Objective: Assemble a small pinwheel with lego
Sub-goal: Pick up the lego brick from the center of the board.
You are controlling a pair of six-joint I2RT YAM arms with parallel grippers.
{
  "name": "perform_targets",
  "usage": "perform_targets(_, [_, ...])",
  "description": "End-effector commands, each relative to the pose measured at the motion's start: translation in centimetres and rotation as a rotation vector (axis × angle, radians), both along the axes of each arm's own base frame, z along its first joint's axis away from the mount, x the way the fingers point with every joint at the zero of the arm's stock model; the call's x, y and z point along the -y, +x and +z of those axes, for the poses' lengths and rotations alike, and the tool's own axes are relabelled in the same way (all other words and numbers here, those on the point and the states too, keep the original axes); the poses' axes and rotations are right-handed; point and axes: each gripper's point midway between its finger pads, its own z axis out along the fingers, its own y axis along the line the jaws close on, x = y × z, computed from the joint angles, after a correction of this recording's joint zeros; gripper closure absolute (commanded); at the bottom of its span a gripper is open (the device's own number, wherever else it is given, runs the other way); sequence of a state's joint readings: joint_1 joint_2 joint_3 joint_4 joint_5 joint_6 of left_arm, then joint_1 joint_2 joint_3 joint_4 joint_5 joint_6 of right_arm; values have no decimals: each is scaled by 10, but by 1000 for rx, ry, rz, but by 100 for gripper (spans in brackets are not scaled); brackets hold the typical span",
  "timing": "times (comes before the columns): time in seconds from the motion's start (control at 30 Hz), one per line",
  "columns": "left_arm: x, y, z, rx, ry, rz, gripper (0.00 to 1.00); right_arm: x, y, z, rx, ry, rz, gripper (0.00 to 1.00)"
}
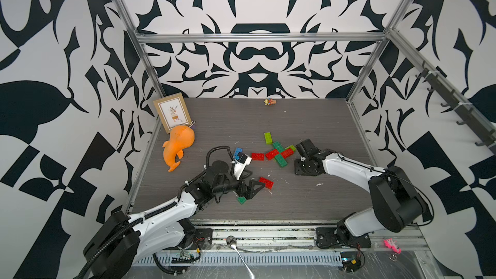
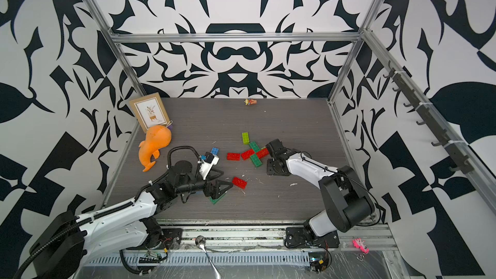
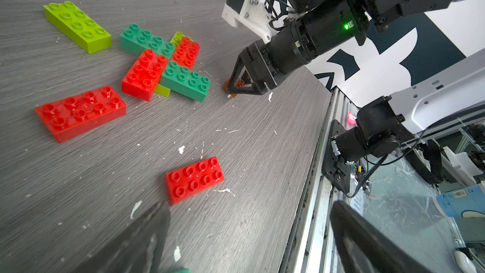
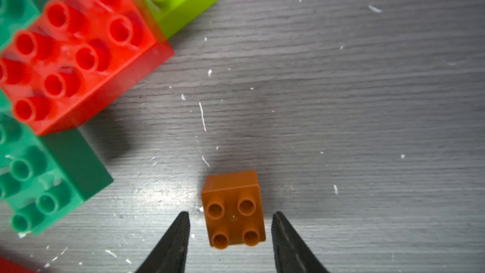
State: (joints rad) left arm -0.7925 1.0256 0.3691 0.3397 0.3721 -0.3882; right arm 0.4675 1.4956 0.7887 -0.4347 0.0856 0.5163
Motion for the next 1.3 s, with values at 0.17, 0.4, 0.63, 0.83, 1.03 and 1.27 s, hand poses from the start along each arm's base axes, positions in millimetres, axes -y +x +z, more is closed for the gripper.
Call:
perform_targets(0.17, [4,0,19,36,-38,-11,0,-5,10,8,10,-11,23,54])
perform_targets(0.4, [4,0,19,36,-39,-14,0,-4,13,7,3,-29,28,56])
perform_targets(0.63, [3,0,18,36,-37,-11,0,-5,15,5,1,-36,32,64])
perform_targets(0.83, [4,0,18,35,-38,-12,0,-3,15,3,2,-44,31,69])
perform_targets(1.03, [3,0,20,40,-40,-11,0,-3,14,30,71,-30,75,83])
perform_targets(1.27, [13,-10,21,-19,-71,-87,0,-18,14,97,212,44,241,87])
